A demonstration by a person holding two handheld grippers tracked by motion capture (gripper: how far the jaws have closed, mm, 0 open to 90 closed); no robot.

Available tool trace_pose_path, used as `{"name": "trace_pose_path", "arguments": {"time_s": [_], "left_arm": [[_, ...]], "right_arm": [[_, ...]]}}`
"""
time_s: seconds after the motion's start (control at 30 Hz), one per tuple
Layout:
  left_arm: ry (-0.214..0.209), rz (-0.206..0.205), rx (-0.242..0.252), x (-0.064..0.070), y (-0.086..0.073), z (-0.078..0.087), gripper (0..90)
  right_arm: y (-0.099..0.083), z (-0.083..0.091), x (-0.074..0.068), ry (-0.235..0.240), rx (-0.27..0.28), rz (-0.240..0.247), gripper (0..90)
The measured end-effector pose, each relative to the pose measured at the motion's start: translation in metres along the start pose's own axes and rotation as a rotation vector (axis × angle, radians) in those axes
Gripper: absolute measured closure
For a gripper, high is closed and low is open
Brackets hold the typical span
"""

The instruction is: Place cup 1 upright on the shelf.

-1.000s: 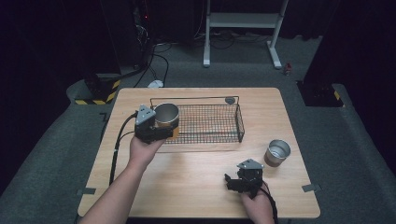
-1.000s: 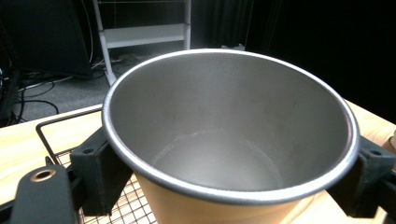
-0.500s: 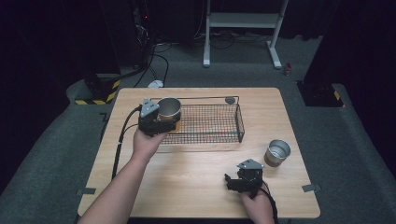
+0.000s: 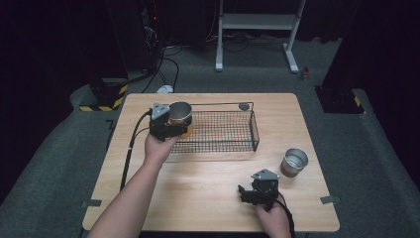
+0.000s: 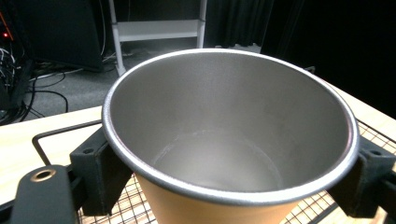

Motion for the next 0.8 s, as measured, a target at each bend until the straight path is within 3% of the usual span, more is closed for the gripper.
{"name": "trace_pose_path", "arguments": {"time_s": [0.57,0.8], "left_arm": [[0.024,0.011,-0.042,-0.004,-0.004,-0.020,14.4],[0.044,0.019,-0.079,-0.005,-0.012,-0.030,14.4]], "right_arm": [[0.000,0.000,0.000,0.001,0.001,0.004,9.5],[0.000,0.000,0.000,0.001,0.001,0.004,9.5]]}}
Point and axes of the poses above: each handheld gripper's, and its own axes: z roughly backward along the jaws, y roughly out of its top, x roughly to its right, the point moved 5 cm from there along -z, roughly forward along the jaws, and after that the axes turned 7 degrees about z, right-handed, at the moved point
